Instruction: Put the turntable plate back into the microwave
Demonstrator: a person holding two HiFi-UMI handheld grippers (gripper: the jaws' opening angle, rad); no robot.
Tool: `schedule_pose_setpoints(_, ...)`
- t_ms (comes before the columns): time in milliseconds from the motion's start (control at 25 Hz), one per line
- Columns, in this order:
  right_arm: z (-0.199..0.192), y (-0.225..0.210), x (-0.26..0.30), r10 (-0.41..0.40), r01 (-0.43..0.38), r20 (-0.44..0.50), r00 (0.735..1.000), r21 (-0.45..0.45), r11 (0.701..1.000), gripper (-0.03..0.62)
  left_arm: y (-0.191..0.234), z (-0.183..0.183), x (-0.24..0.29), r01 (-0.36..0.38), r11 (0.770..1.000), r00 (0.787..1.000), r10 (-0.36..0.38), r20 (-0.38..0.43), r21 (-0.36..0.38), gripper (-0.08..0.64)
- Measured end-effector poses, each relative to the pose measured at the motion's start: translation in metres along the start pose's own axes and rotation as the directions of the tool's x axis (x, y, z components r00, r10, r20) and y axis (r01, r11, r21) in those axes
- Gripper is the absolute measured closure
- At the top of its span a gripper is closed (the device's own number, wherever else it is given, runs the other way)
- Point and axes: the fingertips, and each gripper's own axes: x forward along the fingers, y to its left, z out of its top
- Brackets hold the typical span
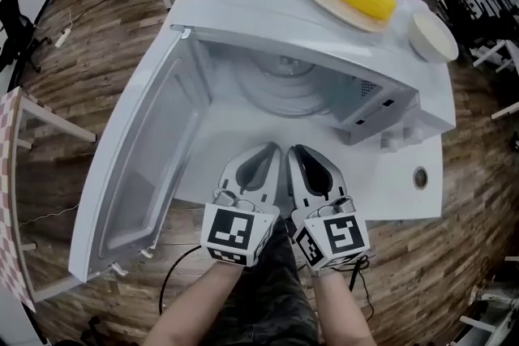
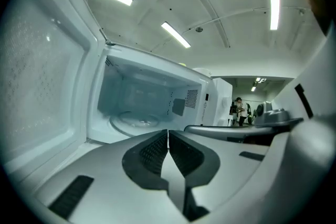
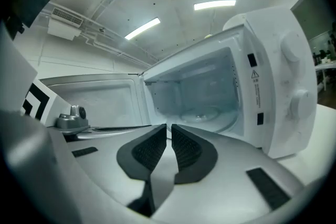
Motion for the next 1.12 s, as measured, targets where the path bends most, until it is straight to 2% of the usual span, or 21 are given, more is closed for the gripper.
schedule_pose_setpoints(600, 0.086, 0.06, -0.051, 0.034, -0.026, 0.088, 0.996, -0.09, 0.996, 0.546, -0.033, 0.081, -0.065, 0.079, 0.995, 0.992, -0.084, 0.09, 0.054, 0.538)
schedule_pose_setpoints(760, 0.094, 0.074, -0.066, 0.04, -0.029, 0.097, 0.995, -0.111, 0.993, 0.546, -0.043, 0.095, -0.084, 0.095, 0.994, 0.989, -0.101, 0.11, 0.057, 0.538)
schedule_pose_setpoints(1120, 0.097, 0.1, -0.101, 0.057, -0.044, 0.08, 0.995, -0.155, 0.987, 0.546, -0.064, 0.096, -0.121, 0.11, 0.99, 0.988, -0.118, 0.098, 0.085, 0.543)
